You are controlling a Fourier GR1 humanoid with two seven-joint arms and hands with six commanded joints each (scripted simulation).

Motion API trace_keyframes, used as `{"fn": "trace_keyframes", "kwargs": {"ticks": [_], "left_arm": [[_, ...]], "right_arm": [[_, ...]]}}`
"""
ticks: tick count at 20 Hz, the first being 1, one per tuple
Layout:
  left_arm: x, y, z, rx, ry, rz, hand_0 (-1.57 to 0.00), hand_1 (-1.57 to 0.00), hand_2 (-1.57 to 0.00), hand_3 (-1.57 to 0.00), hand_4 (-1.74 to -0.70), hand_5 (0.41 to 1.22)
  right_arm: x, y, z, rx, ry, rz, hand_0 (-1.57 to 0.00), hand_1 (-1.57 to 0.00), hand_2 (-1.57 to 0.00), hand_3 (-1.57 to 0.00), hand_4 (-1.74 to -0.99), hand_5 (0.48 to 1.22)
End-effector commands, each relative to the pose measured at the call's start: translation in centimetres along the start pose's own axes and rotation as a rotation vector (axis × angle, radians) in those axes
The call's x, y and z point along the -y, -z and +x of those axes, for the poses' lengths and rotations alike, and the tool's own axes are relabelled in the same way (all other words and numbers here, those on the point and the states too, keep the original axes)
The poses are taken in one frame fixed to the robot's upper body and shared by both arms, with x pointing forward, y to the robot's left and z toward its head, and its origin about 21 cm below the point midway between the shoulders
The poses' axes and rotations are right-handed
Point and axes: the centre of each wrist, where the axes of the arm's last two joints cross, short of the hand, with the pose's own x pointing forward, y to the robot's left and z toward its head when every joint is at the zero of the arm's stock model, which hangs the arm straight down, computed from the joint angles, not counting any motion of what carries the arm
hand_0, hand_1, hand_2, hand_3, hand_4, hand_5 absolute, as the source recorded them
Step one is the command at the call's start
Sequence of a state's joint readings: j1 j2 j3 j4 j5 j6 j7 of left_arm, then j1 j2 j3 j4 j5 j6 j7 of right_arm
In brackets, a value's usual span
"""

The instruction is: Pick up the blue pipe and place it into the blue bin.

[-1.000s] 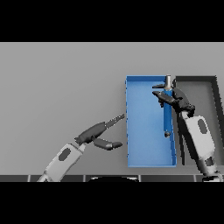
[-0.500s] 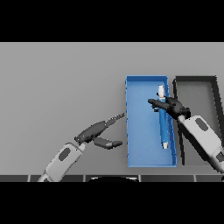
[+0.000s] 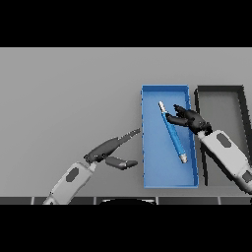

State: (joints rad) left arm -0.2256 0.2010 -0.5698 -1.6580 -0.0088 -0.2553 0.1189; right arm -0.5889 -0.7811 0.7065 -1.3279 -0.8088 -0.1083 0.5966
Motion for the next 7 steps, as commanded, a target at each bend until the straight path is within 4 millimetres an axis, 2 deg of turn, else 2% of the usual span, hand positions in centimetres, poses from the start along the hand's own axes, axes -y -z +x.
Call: {"fn": "trace_keyframes", "kwargs": {"ticks": [1,2,7], "left_arm": [[-0.15,-0.09,-0.06,-0.01,0.007,0.003,0.0,0.0,0.0,0.0,-0.83,0.471],[-0.16,-0.24,0.05,-0.011,0.014,0.002,0.0,0.0,0.0,0.0,-0.83,0.47],[-0.2,-0.19,-0.62,-0.032,0.016,0.003,0.0,0.0,0.0,0.0,-0.83,0.474]], "right_arm": [[0.04,0.06,-0.4,0.003,0.001,0.001,-0.03,-0.02,-0.02,-0.01,-1.182,0.789],[0.44,0.02,-0.43,0.015,0.018,-0.003,-0.03,-0.02,-0.02,-0.01,-1.176,0.783],[-0.21,-0.05,0.02,0.017,-0.007,0.01,-0.02,-0.01,-0.01,-0.01,-1.186,0.769]]}}
